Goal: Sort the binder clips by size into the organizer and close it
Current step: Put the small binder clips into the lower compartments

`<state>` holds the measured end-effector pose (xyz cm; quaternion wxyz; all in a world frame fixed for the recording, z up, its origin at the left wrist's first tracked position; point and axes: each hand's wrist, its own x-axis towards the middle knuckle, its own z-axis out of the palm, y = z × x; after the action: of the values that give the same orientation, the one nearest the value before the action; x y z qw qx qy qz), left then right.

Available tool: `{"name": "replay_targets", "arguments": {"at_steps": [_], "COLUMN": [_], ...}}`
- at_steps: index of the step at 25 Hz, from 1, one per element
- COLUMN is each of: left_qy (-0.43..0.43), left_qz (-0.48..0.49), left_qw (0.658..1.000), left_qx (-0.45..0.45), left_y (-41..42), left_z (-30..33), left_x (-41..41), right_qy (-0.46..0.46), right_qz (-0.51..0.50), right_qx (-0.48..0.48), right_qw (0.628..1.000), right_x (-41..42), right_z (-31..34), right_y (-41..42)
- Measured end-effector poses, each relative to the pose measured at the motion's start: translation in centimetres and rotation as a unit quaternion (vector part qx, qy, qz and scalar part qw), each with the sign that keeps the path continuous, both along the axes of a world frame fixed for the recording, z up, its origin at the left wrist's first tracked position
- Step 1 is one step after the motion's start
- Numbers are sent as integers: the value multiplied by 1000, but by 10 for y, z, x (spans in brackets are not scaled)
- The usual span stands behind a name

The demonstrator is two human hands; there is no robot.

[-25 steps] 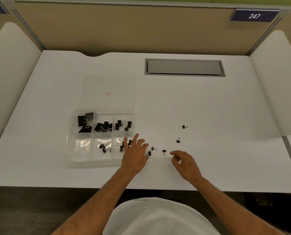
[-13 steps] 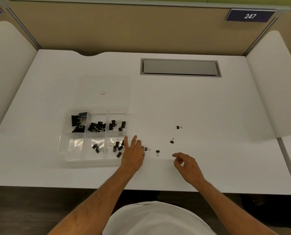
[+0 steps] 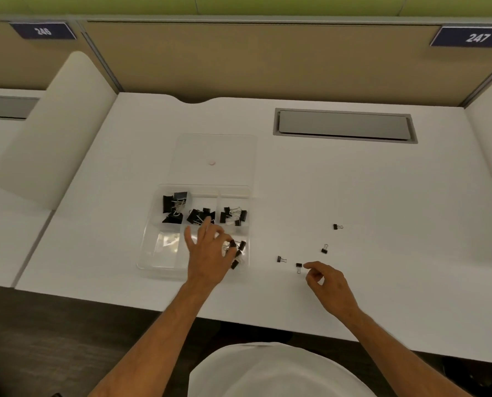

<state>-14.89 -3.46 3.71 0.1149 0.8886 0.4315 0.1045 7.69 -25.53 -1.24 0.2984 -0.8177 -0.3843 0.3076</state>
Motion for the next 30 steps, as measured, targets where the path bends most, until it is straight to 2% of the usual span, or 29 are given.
{"name": "replay_targets", "arguments": {"at_steps": [5,11,15,19,22,27,30], "left_qy": [49,137,160,136,80,11,4], "left_qz": [38,10,0,0,6,-23,-45], "left_qw": [998,990,986,990,996,999,998], "left_qx": [-26,-46,-46,-42,-28,-23,-33], "left_y": [32,49,56,55,49,20,-4], "left_z": [-6,-19,-27,-28,-20,-4,-1], "left_x": [-54,-62,-62,-61,-50,-9,16], "right_qy": [-1,2,4,8,14,-4,-25], "right_qz": [-8,-30,-44,-48,-53,-61,-91], "right_qx": [9,10,-1,-14,-14,-21,-35], "right_qw": [1000,999,999,999,998,998,995], "right_x": [-14,-27,-30,-30,-23,-3,16], "right_z": [-1,-3,-2,-1,-2,1,0], "right_y": [20,29,27,21,17,9,5]}}
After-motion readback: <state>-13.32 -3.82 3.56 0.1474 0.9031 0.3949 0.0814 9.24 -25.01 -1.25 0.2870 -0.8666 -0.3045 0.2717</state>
